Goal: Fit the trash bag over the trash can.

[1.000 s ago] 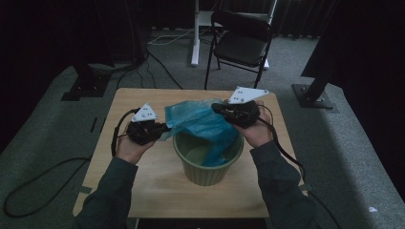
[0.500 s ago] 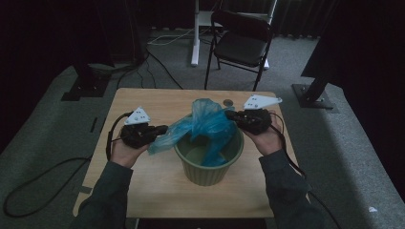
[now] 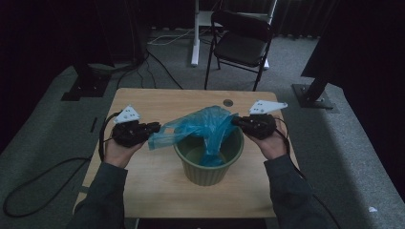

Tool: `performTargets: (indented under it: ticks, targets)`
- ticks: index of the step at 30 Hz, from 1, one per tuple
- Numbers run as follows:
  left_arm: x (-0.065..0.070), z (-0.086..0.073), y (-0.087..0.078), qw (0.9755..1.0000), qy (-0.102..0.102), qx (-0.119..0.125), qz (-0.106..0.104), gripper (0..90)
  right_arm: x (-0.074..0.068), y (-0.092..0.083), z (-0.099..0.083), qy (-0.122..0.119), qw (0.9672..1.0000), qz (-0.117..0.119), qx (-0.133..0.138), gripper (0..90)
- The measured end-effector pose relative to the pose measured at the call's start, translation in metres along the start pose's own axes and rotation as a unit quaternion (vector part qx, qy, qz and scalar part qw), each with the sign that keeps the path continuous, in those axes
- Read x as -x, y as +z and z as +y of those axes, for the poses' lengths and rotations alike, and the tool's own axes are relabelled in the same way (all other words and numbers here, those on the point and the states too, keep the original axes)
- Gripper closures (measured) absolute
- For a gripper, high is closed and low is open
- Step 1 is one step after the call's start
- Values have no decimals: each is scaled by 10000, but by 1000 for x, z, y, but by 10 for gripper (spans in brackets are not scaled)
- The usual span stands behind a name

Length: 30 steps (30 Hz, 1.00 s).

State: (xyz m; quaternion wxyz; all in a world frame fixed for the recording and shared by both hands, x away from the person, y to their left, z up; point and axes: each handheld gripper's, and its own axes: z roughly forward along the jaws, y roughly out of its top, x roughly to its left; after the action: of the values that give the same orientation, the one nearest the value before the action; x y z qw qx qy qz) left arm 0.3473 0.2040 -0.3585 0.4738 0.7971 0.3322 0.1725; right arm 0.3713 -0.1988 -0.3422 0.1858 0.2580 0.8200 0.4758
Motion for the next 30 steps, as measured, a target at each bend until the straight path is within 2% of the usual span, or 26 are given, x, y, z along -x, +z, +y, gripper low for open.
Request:
performTargets:
  ticks: [9, 12, 13, 14, 24, 27, 30]
  targets:
    - [11, 24, 7, 9995, 285, 95, -48, 695, -4, 5, 5, -72, 9999, 83, 19, 885]
    - [21, 35, 16, 9987, 465, 108, -197, 652, -4, 5, 5, -79, 9999, 93, 9, 885]
    - [21, 35, 16, 9987, 465, 108, -197, 646, -4, 5, 5, -79, 9999, 93, 9, 885]
    - [25, 40, 21, 9979, 568, 98, -285, 626, -4, 5, 6, -84, 9999, 91, 19, 885]
    - [46, 52, 37, 9947, 864, 5, -551, 522, -3, 5, 6, -86, 9999, 94, 36, 885]
    - [49, 55, 41, 9941, 919, -49, -579, 520, -4, 6, 7, -87, 9999, 116, 27, 885]
    - [53, 59, 53, 9934, 985, -207, -551, 628, -6, 8, 7, -107, 9998, 160, 13, 885]
